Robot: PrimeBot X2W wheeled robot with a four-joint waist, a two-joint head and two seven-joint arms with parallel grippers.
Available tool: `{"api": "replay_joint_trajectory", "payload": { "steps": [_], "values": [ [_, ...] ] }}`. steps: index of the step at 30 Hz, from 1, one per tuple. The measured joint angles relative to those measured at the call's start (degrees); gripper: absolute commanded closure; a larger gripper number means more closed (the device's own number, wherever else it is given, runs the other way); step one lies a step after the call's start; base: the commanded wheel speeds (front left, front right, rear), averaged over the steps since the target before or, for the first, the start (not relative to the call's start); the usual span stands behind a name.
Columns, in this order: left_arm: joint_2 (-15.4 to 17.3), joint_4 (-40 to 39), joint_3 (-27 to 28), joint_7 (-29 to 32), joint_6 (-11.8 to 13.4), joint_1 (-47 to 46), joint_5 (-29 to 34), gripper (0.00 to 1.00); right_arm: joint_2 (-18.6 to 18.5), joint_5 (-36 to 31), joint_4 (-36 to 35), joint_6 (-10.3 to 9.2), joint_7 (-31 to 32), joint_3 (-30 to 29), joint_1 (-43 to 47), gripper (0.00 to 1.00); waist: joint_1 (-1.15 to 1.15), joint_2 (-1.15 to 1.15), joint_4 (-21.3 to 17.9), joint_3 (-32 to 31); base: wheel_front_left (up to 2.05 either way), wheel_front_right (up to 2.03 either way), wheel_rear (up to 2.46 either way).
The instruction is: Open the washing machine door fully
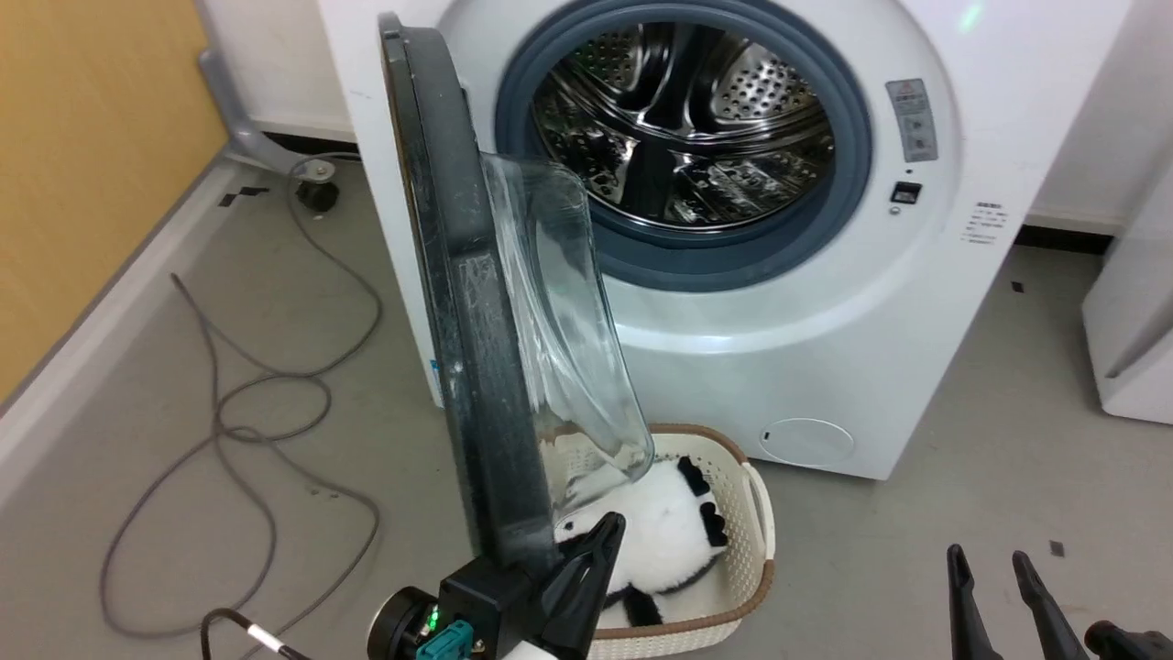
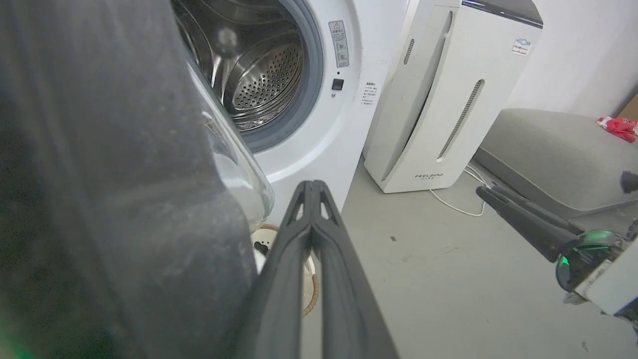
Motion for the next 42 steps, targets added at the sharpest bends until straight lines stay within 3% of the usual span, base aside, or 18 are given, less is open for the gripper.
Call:
{"api": "replay_joint_trajectory", "payload": {
  "steps": [12,25,42],
  "values": [
    [1.02,0.93,0.93,-0.75,0.97,-0.31,-0.10,1.00,0.04,0.83,0.86,-0.01,0.00,0.86,0.06,0.00,0.00,0.00,6.71,0.00,0.00,0.00,0.00],
    [3.44,0.49,8.13,-2.20,4.07,-1.67,-1.77,1.00,0.08,0.54,1.11,0.00,0.00,2.03,-0.03,0.00,0.00,0.00,15.07,1.66,0.00,0.00,0.00],
    [6.83,2.92,20.19,-7.59,7.26,-5.75,-7.21,1.00,-3.39,-0.14,-0.55,0.00,2.54,3.36,-1.85,0.00,0.00,0.00,17.07,9.01,0.00,0.00,0.00]
  ]
}}
